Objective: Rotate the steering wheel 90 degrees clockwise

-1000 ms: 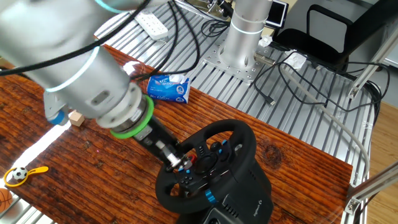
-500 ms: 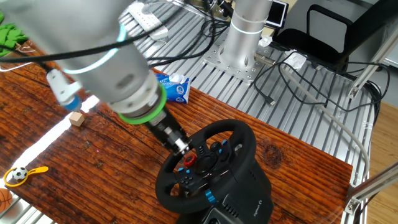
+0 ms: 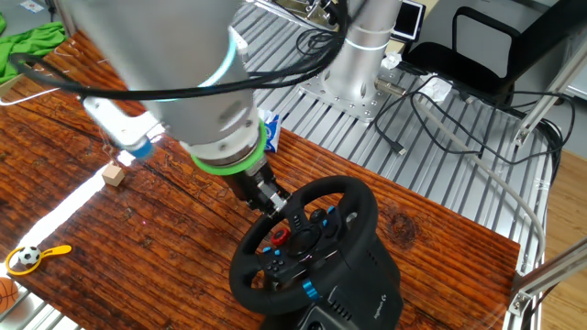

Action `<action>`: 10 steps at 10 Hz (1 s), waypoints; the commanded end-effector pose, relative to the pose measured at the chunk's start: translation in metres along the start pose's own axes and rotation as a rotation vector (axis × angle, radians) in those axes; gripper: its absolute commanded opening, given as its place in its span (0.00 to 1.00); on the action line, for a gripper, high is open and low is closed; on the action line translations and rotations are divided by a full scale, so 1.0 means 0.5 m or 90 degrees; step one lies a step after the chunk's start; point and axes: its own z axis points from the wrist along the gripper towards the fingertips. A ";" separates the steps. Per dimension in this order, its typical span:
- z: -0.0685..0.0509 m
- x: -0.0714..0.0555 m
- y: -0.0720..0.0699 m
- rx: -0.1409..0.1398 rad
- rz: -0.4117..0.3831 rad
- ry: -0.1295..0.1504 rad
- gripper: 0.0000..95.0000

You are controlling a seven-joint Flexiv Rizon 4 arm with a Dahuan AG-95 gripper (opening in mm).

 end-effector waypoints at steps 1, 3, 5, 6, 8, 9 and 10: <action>-0.001 -0.001 -0.006 0.015 -0.053 -0.033 0.00; 0.000 -0.002 -0.006 0.010 -0.055 -0.039 0.00; 0.000 -0.002 -0.005 0.018 -0.071 -0.045 0.00; 0.000 -0.002 -0.005 0.026 -0.080 -0.046 0.00; 0.000 -0.002 -0.005 0.027 -0.096 -0.049 0.00; 0.000 -0.002 -0.005 0.032 -0.108 -0.051 0.00; 0.000 -0.001 -0.005 0.035 -0.122 -0.052 0.00</action>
